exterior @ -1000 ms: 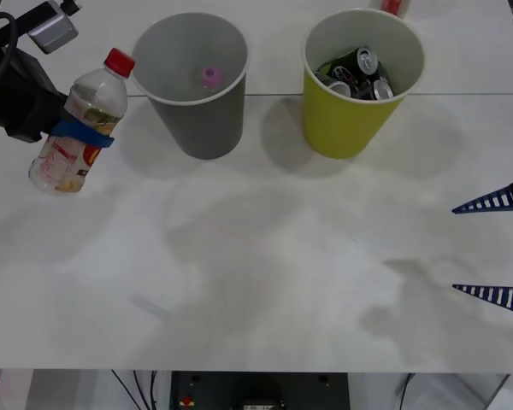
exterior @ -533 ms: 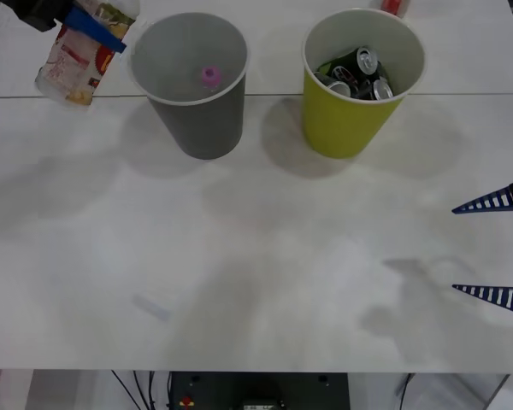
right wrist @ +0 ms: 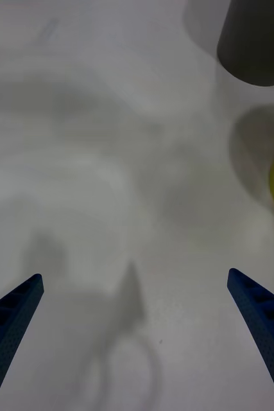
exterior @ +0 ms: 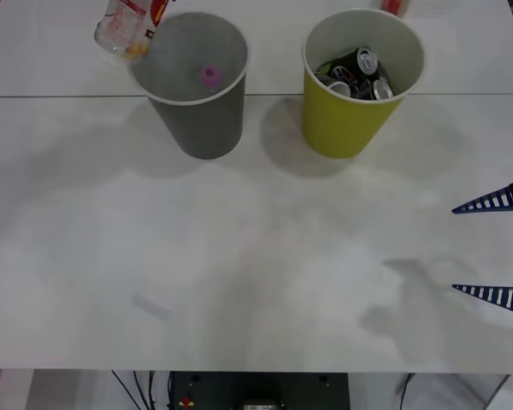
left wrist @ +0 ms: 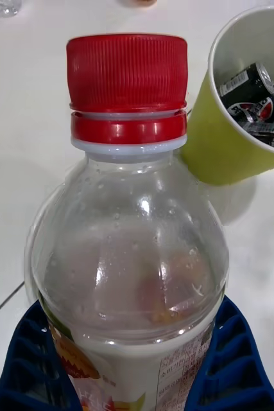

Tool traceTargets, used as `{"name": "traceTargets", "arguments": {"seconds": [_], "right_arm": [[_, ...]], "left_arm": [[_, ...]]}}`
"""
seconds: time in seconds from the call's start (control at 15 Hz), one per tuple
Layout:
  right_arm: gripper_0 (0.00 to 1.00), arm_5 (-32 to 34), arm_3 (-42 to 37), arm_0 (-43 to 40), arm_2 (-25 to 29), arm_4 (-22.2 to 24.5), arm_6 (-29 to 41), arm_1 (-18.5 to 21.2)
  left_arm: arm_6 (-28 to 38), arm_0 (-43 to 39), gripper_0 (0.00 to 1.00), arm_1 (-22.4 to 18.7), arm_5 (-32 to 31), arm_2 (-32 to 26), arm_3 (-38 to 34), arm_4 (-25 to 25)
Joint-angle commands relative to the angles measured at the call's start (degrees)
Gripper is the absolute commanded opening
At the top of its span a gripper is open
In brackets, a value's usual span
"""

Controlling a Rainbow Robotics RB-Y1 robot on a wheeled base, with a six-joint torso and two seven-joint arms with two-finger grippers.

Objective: Put the can into the green bin and the plastic bottle into the gray bin

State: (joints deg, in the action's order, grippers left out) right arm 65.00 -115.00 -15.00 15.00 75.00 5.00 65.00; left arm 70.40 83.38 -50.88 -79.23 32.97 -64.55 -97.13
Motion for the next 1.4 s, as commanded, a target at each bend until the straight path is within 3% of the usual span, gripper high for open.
{"name": "traceTargets", "arguments": {"seconds": [0.07, 0.33, 0.4, 0.47, 0.53, 0.6, 0.8, 1.0, 1.27, 1.4], "right_arm": [[1.00, 0.0, 0.0, 0.0, 0.0, 0.0, 0.0, 0.0], [1.00, 0.0, 0.0, 0.0, 0.0, 0.0, 0.0, 0.0], [1.00, 0.0, 0.0, 0.0, 0.0, 0.0, 0.0, 0.0], [1.00, 0.0, 0.0, 0.0, 0.0, 0.0, 0.0, 0.0], [1.00, 0.0, 0.0, 0.0, 0.0, 0.0, 0.0, 0.0], [1.00, 0.0, 0.0, 0.0, 0.0, 0.0, 0.0, 0.0], [1.00, 0.0, 0.0, 0.0, 0.0, 0.0, 0.0, 0.0], [1.00, 0.0, 0.0, 0.0, 0.0, 0.0, 0.0, 0.0], [1.00, 0.0, 0.0, 0.0, 0.0, 0.0, 0.0, 0.0], [1.00, 0.0, 0.0, 0.0, 0.0, 0.0, 0.0, 0.0]], "left_arm": [[0.0, 1.3, 0.00, 4.1, 2.6, 0.0, 5.6, -1.7], [0.0, 2.2, 0.00, 7.3, 4.3, 0.0, 9.8, -3.8], [0.0, 2.2, 0.03, 7.3, 4.3, 0.0, 9.8, -3.8], [0.0, 2.3, 0.11, 7.3, 4.3, 0.0, 9.8, -3.9], [-0.1, 2.2, 0.70, 7.3, 4.3, 0.0, 9.8, -3.9], [-0.2, 2.3, 1.00, 7.3, 4.3, 0.0, 9.8, -3.9], [-1.6, 2.2, 1.00, 6.6, 2.6, 0.0, 9.8, -1.7], [-6.2, 0.8, 1.00, 1.2, -0.4, 0.0, 9.1, 7.5], [-6.9, -10.3, 1.00, -10.6, 2.7, -1.5, -6.6, 16.4], [-7.8, -19.0, 1.00, -14.2, 2.6, -8.5, -13.3, 17.8]]}}
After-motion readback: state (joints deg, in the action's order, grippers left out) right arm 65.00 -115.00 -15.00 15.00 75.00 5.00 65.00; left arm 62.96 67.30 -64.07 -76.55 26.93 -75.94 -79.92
